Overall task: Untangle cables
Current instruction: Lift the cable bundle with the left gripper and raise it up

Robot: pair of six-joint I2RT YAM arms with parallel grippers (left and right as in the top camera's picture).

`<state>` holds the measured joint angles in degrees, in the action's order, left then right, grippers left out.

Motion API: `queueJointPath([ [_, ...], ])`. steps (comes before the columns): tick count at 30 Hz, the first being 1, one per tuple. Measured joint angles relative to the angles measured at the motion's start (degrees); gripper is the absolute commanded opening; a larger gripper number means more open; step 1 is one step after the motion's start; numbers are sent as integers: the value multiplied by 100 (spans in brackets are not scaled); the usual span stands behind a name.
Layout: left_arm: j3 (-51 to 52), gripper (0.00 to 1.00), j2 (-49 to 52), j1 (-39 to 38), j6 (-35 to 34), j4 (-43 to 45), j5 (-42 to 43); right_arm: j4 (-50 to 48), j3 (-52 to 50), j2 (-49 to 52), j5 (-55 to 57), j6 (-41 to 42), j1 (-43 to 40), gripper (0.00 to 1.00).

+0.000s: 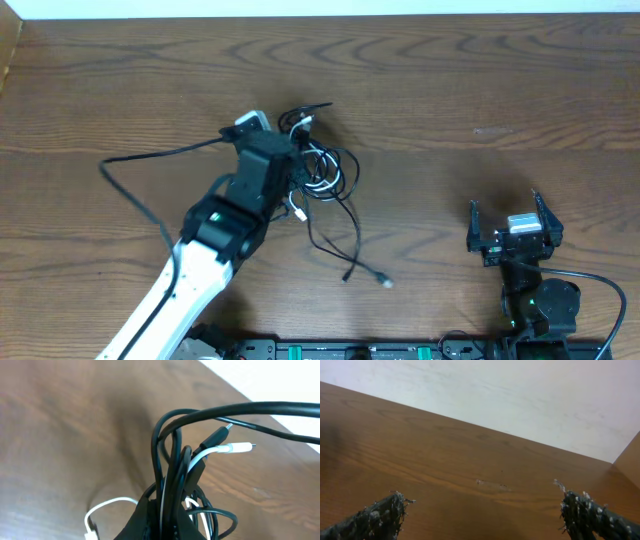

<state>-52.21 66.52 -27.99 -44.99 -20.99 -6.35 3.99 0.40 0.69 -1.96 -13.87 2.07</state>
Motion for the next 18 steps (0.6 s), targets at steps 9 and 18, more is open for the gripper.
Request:
queueJointPath([
  [9,0,7,-732,0,2208,2,15,0,0,0,0,0,0,99],
  [18,0,8,-778,0,4271,173,1582,2,0,0,0,0,0,99],
])
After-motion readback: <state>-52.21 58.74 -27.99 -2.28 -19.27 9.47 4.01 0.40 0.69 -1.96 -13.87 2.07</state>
